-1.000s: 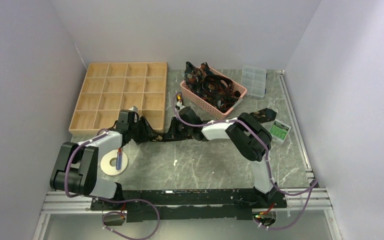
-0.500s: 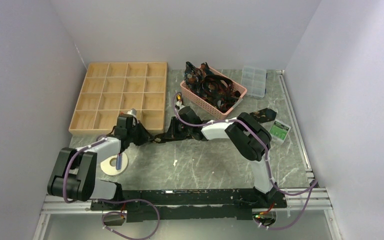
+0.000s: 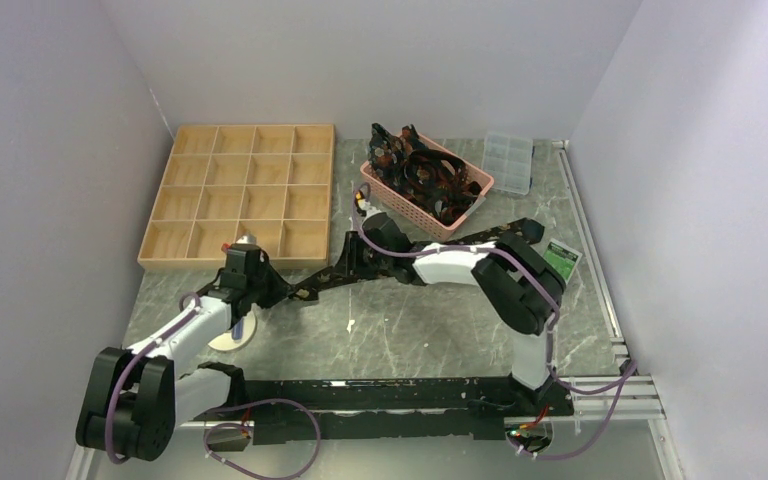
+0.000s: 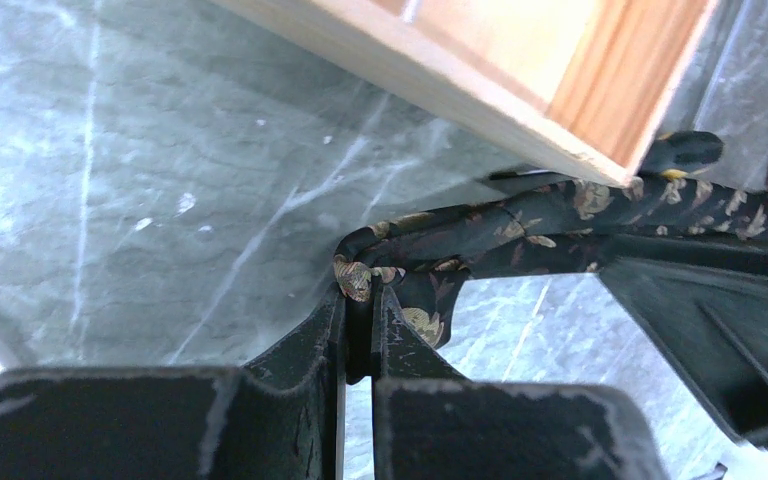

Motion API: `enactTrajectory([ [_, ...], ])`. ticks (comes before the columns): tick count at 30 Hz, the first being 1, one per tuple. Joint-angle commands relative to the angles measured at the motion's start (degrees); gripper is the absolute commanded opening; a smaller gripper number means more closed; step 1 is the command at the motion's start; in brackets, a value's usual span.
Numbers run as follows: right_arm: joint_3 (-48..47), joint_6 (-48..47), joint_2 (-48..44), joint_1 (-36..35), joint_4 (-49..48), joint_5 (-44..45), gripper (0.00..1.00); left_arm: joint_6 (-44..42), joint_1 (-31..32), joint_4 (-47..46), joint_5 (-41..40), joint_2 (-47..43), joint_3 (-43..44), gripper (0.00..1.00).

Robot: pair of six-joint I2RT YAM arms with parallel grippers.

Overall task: Roll the ties
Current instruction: Roll the tie at the center of the board.

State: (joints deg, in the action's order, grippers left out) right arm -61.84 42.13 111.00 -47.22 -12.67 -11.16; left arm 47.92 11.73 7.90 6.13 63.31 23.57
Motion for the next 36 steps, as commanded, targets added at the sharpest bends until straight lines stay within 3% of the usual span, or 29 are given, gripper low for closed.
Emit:
enactTrajectory([
  [1, 1.60, -4.08, -5.63, -0.64, 1.76, 7.82, 0.37, 2.22, -0.03, 3.56, -4.73, -0.49, 0.64, 0.03],
  [5, 2.64, -6.87, -5.74, -0.17, 3.12, 14.08, 0.34, 4.12, -0.01, 2.61, -5.34, -1.70, -0.87, 0.03],
  [11, 5.01, -7.37, -3.39, 0.20, 4.60, 14.30, 0.29, 3.53, 0.04, 1.55, -2.34, -3.21, -2.22, 0.03],
  [18, 17.83, -5.13, -10.28, -0.41, 3.78, 15.96, 0.27, 2.44, 0.22, 2.42, 4.38, -6.01, -4.32, 0.03],
  [27, 32.49, 0.78, -18.35, -2.28, 1.45, 14.49, 0.27, 5.17, 1.41, 8.63, 5.53, -17.37, -9.64, 0.03],
  [33, 30.53, -0.03, -23.45, -3.21, 3.61, 16.21, 0.29, 3.66, 1.53, 7.60, 4.94, -15.17, -8.04, 0.03],
  [36, 26.20, -2.33, -24.89, -3.27, 6.65, 17.33, 0.36, 2.63, 1.46, 6.61, 4.62, -11.72, -6.54, 0.03],
])
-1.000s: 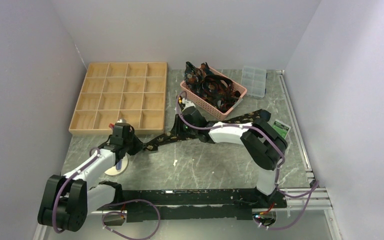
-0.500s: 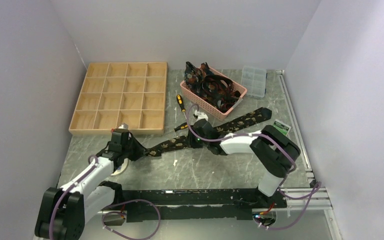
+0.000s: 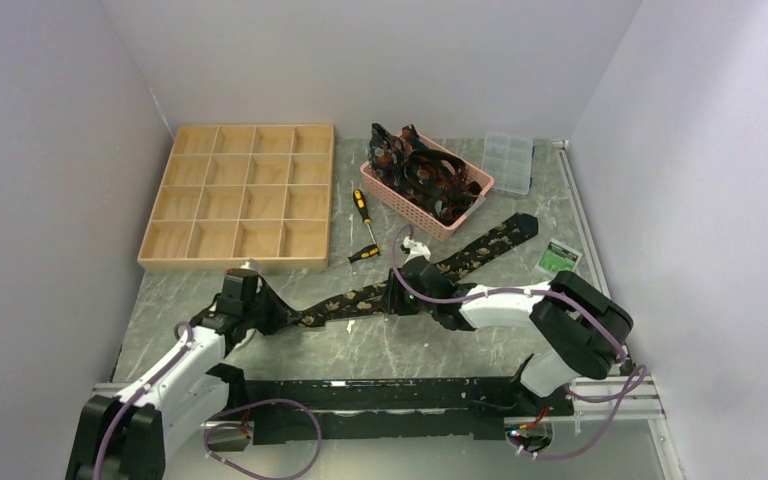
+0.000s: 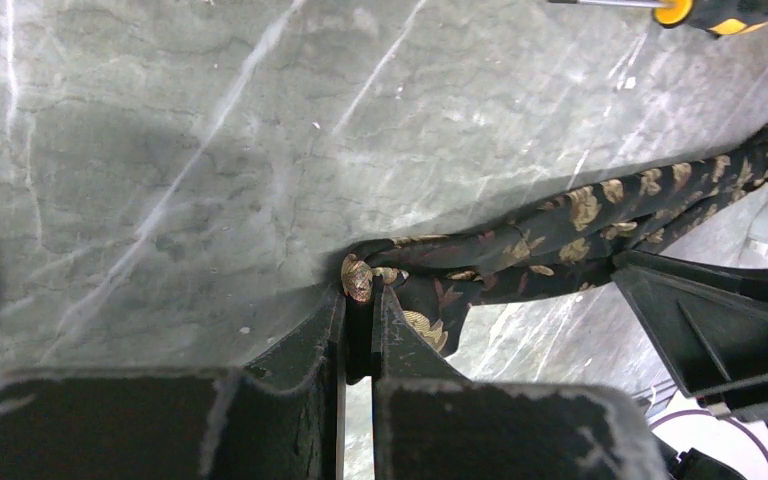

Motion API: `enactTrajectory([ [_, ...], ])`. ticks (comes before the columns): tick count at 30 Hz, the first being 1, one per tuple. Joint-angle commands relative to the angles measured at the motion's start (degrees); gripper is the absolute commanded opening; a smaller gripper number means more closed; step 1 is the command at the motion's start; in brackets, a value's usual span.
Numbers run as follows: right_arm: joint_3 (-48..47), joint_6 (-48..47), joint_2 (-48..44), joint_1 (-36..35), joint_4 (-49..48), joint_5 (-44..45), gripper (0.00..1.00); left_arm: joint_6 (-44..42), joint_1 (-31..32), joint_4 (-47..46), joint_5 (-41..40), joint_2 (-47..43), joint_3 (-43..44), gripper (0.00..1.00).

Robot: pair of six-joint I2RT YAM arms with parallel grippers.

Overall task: Roll the ties
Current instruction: Roll the tie at the center of the board.

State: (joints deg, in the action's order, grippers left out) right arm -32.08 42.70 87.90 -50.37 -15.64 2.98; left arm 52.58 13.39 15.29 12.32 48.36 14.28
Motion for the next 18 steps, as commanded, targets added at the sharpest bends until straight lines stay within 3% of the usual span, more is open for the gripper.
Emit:
enactTrajectory([
  [1, -4.96, -3.68, -1.91, -0.09, 10.68, 3.85, 0.40, -2.15, -0.23, -1.27, -1.57, 4.38, 3.05, 0.03],
  [5, -9.78, -5.54, -0.26, 1.10, 14.33, 7.46, 0.48, -2.19, -0.20, -3.30, -1.77, 6.00, 3.21, 0.03],
  [18, -14.40, -9.63, 5.68, 1.56, 19.36, 16.77, 0.49, -2.16, -0.20, -4.38, -0.22, 5.86, 2.06, 0.03],
])
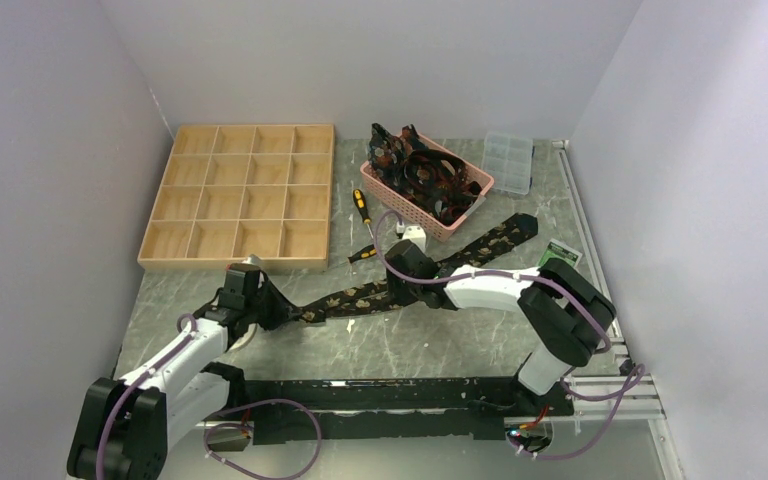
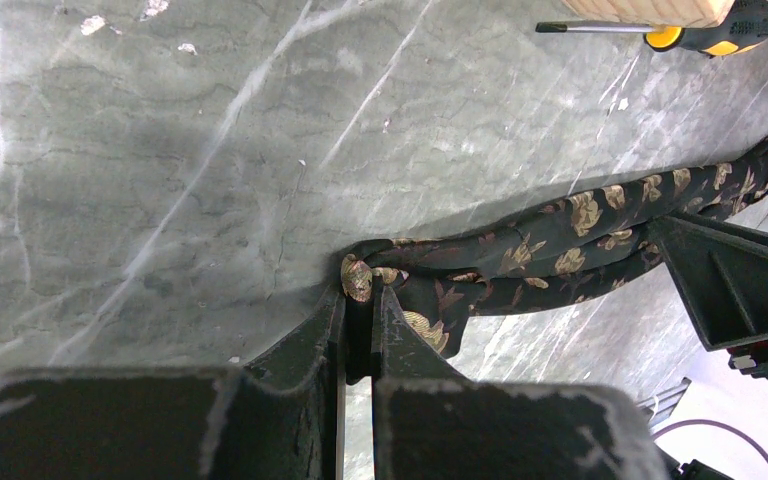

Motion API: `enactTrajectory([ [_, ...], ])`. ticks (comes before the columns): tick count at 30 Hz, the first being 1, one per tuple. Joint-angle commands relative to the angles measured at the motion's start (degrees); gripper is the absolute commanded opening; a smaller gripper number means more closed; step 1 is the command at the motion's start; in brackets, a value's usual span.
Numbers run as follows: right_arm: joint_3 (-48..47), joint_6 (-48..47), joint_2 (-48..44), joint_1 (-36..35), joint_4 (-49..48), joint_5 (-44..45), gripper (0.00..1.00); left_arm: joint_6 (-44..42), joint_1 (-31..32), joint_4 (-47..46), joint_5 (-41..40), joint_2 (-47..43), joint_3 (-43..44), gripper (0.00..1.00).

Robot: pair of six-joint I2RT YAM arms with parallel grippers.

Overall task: Roll the ties
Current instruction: Roll the tie at the center of the board.

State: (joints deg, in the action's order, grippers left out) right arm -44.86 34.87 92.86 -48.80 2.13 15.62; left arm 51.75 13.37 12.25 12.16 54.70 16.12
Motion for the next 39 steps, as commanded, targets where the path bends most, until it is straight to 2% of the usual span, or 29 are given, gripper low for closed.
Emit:
enactTrajectory([
  [1, -1.61, -1.96, 0.48, -0.09, 1.31, 4.64, 0.49, -1.33, -0.18, -1.28, 0.02, -0.41, 0.27, 0.03],
  [6, -2.41, -3.07, -0.90, -1.22, 0.80, 6.67, 0.50, -2.06, -0.18, -0.62, 0.78, 0.55, 0.73, 0.03],
  [15, -5.37, -5.47, 1.97, -1.60, 0.30, 9.18, 0.50, -2.41, -0.17, -1.21, 1.66, 1.04, 0.69, 0.03],
  [22, -6.27, -5.93, 5.30, -1.67, 0.52, 7.32, 0.45, -2.58, -0.18, -0.79, 2.25, 1.09, 0.84, 0.03],
  [25, -5.34, -5.87, 5.32, -1.76, 0.55, 6.79, 0.38, -2.66, -0.14, -0.50, 2.29, 0.57, 0.76, 0.03],
  [30, -3.40, -5.44, 4.81, -1.75, 0.50, 6.68, 0.13, -2.74, -0.18, -0.44, 2.36, 0.40, 0.83, 0.03],
  [33, -2.89, -5.32, 2.69, -1.78, 1.10, 7.49, 0.03, -2.77, -0.17, -0.31, 2.73, 0.30, 1.14, 0.03],
  [34, -2.62, -5.35, 1.78, -1.81, 1.32, 7.87, 0.00, -2.83, -0.18, -0.22, 2.88, 0.19, 1.25, 0.03],
  [39, -0.22, -5.45, -3.68, -1.92, 2.81, 9.02, 0.00, -3.12, -0.18, 0.40, 3.60, -0.94, 1.55, 0.03],
])
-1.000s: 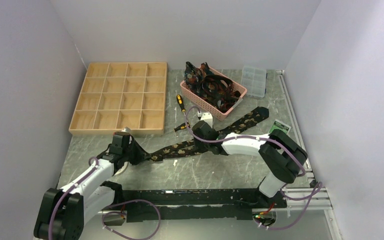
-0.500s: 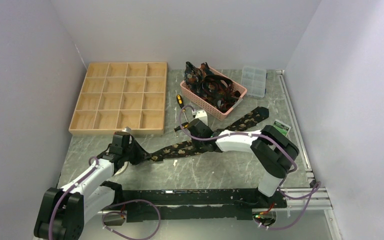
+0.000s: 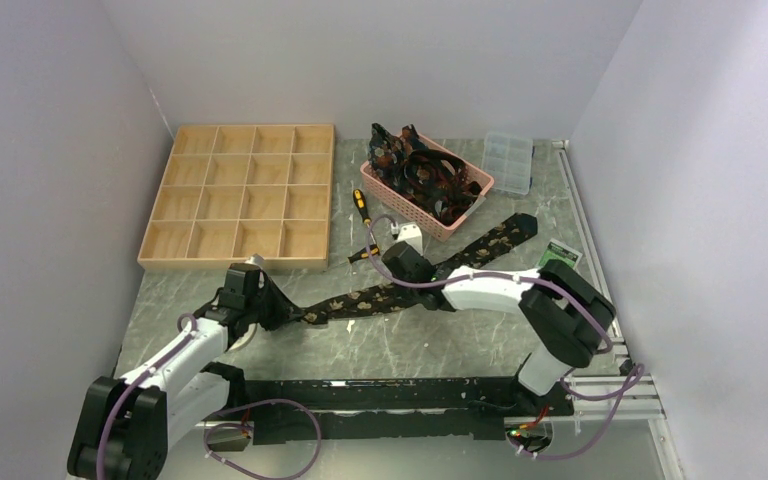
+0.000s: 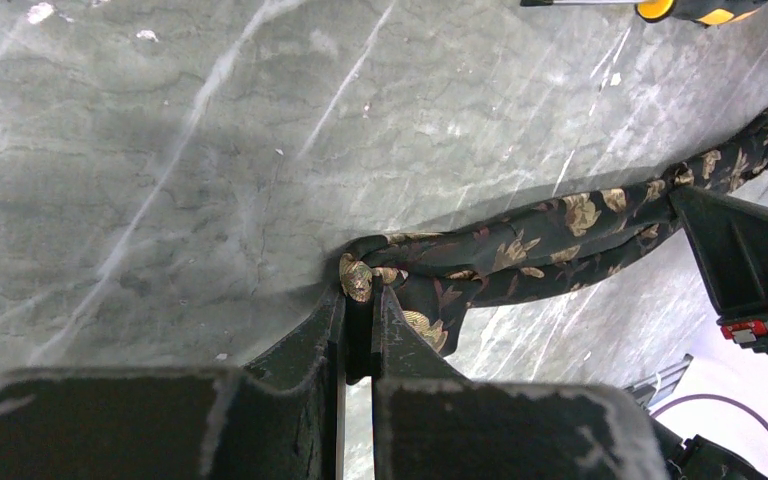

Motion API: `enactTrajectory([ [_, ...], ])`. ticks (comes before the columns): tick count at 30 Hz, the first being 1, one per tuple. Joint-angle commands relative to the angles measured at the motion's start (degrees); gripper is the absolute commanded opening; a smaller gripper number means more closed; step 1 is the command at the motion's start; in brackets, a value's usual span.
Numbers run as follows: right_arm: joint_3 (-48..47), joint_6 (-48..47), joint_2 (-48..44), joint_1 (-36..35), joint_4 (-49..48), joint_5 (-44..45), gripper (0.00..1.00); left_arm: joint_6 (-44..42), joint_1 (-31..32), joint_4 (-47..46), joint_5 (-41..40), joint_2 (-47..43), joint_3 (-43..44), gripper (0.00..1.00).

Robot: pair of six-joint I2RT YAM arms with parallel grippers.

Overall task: Roll the ties
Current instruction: Roll the tie at the center of the board.

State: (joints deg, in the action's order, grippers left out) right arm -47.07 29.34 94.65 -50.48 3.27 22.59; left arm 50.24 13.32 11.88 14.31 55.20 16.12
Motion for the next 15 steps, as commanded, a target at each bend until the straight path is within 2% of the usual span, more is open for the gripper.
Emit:
enactTrajectory([
  [1, 2.70, 0.27, -6.59, -0.26, 1.87, 2.04, 0.00, -1.59, -0.14, 0.78, 1.62, -1.62, 1.55, 0.03],
  [7, 6.67, 1.68, -10.98, -0.89, 2.80, 1.25, 0.00, -1.65, -0.14, -0.06, 1.98, -1.31, 1.16, 0.03],
  [15, 10.09, 4.71, -10.30, -1.94, 2.51, -1.37, 0.00, -1.39, -0.14, -1.51, 2.26, 0.08, 0.76, 0.03],
])
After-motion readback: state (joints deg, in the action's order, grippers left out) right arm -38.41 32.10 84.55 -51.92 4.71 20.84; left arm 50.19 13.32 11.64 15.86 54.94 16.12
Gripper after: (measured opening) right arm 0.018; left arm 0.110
